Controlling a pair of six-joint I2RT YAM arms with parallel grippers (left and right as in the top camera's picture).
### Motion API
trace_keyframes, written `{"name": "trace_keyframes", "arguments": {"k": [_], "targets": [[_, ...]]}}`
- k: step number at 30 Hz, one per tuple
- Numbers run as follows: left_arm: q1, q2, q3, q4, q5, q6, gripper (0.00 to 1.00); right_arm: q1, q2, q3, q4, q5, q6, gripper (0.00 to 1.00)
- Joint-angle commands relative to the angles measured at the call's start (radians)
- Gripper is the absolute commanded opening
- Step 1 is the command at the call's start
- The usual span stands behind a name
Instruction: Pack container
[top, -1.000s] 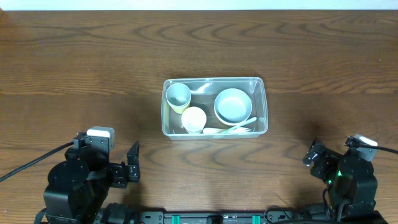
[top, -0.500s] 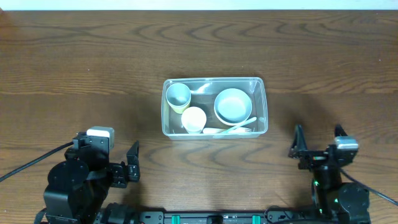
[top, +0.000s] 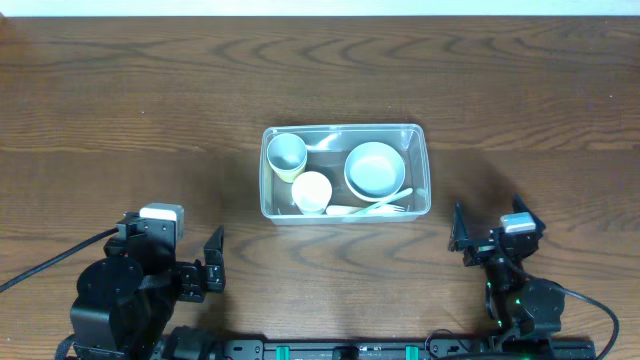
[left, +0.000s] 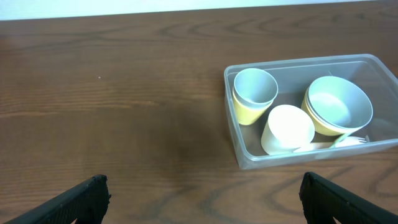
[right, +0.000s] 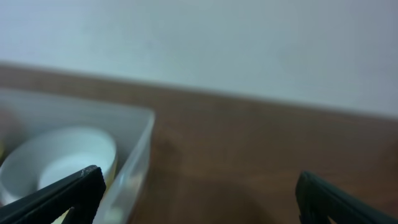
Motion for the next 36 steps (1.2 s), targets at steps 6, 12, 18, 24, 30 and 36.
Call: {"name": "trace_keyframes", "arguments": {"k": [6, 12, 18, 24, 30, 36], "targets": [[-0.006, 0.0, 0.0, 0.001, 0.003, 0.006, 0.98, -0.01, -0.009, -0.001, 0.0, -0.05, 0.047, 0.99], [-0.006, 0.0, 0.0, 0.001, 0.003, 0.006, 0.98, -0.01, -0.009, -0.001, 0.0, -0.05, 0.047, 0.99], [-0.006, 0.0, 0.0, 0.001, 0.003, 0.006, 0.98, -0.01, -0.009, -0.001, 0.0, -0.05, 0.047, 0.99], [-0.006, 0.0, 0.0, 0.001, 0.003, 0.006, 0.98, -0.01, -0.009, -0.001, 0.0, -0.05, 0.047, 0.99], [-0.006, 0.0, 0.0, 0.001, 0.003, 0.006, 0.98, -0.01, -0.009, -0.001, 0.0, -0.05, 0.047, 0.99], [0.054, -0.04, -0.025, -0.069, 0.006, 0.025, 0.98, -0.01, -0.009, -0.001, 0.0, -0.05, 0.047, 0.99]]}}
